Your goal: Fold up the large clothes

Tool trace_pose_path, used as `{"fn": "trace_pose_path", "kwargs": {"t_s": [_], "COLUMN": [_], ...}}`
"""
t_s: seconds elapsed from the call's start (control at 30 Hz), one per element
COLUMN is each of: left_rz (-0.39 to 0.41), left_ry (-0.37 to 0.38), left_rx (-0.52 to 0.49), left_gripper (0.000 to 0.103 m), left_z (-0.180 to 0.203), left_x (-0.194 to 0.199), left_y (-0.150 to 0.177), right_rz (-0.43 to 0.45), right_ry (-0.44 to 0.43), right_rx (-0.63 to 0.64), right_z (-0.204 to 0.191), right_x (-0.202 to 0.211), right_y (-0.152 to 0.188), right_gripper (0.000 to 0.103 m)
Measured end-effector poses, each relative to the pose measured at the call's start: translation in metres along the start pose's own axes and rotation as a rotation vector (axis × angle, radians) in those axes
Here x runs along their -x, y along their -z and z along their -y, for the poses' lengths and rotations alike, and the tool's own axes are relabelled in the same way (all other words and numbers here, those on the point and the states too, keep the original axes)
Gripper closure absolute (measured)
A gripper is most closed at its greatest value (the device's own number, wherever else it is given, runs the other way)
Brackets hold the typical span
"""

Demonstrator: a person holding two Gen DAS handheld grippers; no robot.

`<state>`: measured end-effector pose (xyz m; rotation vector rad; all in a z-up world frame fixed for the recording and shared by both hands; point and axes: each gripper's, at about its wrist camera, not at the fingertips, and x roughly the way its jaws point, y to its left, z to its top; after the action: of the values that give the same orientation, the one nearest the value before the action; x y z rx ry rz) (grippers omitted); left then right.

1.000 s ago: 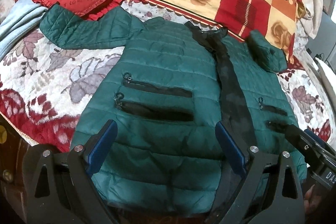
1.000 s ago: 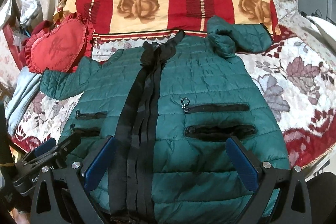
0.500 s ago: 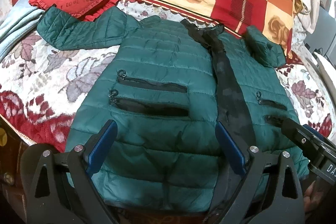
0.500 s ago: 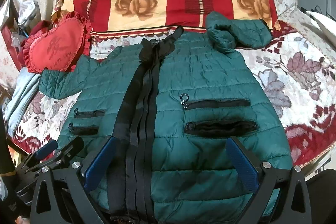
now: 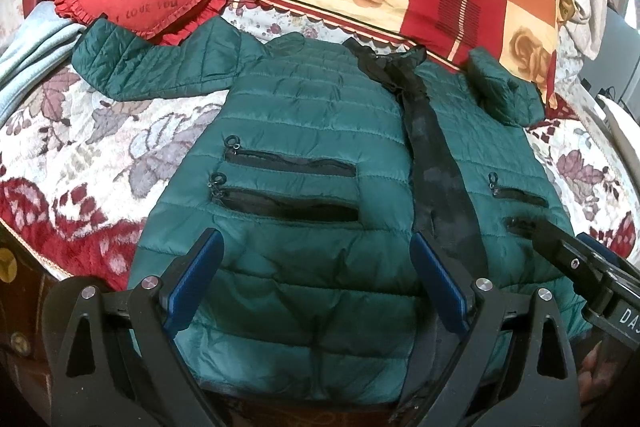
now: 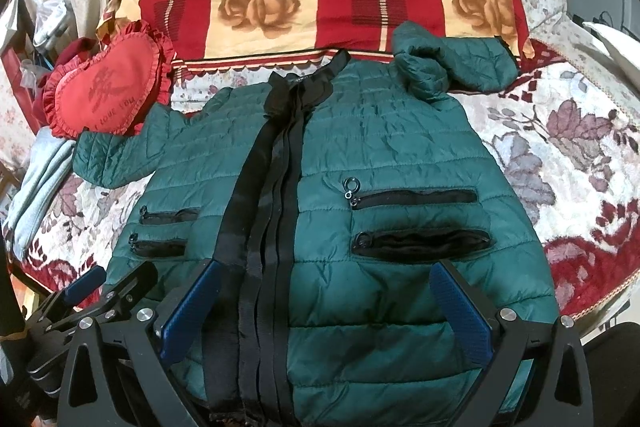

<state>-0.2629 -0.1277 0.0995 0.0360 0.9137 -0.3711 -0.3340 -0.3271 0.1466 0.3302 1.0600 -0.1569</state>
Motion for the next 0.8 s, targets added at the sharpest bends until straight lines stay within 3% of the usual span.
{"fn": "trace_pose_path", "kwargs": {"t_s": [0.8], "left_rz": [0.005], "left_ry": [-0.006], "left_rx": [-0.033], "left_gripper": [0.009], "left_z": [0.016], "left_x": [-0.001], "left_y": [0.009], "right_rz": [-0.014], "right_ry": [-0.001], "right_rx": [-0.008], "right_z": [0.001], "right_x": [-0.004], "right_y": [0.002], "right_gripper": [0.0]}}
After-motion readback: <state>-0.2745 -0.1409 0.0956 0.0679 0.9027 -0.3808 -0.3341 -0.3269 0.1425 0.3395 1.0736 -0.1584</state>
